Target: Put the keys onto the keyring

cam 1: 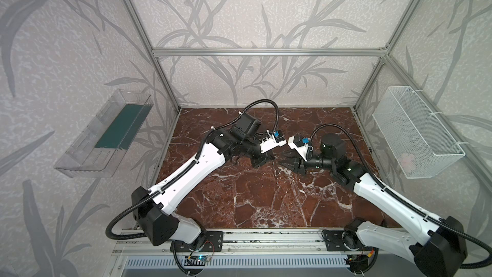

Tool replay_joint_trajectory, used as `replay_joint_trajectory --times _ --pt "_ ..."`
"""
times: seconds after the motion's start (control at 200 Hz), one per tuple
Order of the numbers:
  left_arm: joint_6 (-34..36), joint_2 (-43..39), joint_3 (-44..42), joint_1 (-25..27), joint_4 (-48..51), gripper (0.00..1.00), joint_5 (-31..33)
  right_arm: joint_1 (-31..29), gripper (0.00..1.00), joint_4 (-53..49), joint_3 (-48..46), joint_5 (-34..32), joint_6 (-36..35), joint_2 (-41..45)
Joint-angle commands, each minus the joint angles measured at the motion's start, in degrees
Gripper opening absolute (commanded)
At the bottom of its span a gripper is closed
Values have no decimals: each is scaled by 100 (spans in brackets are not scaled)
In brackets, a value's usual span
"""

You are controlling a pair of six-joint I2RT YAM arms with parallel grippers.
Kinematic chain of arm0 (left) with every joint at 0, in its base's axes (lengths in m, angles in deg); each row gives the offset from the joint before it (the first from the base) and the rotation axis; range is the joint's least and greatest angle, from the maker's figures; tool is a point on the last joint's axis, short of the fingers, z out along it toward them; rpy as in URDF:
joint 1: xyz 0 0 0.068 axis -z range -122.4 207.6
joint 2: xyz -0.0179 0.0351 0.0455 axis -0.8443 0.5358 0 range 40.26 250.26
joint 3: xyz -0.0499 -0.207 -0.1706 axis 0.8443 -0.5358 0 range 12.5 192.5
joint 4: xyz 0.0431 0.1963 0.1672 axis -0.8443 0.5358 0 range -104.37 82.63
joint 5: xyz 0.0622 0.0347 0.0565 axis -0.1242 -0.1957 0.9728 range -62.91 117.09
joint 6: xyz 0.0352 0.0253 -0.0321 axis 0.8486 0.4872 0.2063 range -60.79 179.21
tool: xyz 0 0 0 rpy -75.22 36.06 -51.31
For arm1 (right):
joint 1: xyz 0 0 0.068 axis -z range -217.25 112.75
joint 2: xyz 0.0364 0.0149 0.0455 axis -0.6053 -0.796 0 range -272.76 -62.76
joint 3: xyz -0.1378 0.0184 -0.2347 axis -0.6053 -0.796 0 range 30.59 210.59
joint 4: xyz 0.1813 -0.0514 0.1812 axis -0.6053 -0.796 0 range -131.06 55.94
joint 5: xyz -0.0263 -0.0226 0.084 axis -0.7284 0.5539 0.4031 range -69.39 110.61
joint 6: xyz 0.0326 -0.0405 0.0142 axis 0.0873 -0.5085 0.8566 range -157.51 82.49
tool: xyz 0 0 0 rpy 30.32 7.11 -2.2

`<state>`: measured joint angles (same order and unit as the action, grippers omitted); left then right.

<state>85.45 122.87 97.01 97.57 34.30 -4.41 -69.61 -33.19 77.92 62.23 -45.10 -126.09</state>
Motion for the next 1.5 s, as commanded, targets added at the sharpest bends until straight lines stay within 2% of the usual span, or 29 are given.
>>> replay_joint_trajectory --times 0.0,0.245,0.425,0.82,1.04,1.11,1.17,1.305,1.45,1.495 --pt "249 -188 -74 -4 64 0 -399 22 38 337 4 118 -72 -55" --pt "250 -272 -154 36 -6 0 -516 39 30 378 22 365 -154 -187" --pt "258 -350 -195 42 -50 0 -530 53 21 336 66 611 -166 -285" --pt "232 -378 -231 55 -120 0 -512 51 17 352 142 1096 -120 -359" --pt "227 -334 -210 73 -125 0 -543 53 8 556 154 1301 34 -372" --pt "214 -303 -204 81 -139 0 -555 49 0 661 158 1349 111 -381" --pt "193 -281 -205 84 -153 0 -542 54 0 825 117 1399 210 -390" --pt "13 -336 -279 80 -424 0 -259 67 0 1161 -23 1267 467 -439" --pt "-293 -744 -674 82 -1268 0 264 154 0 1814 -243 1194 1042 -516" --pt "-391 -924 -833 74 -1563 5 394 170 0 1981 -299 1160 1194 -535"
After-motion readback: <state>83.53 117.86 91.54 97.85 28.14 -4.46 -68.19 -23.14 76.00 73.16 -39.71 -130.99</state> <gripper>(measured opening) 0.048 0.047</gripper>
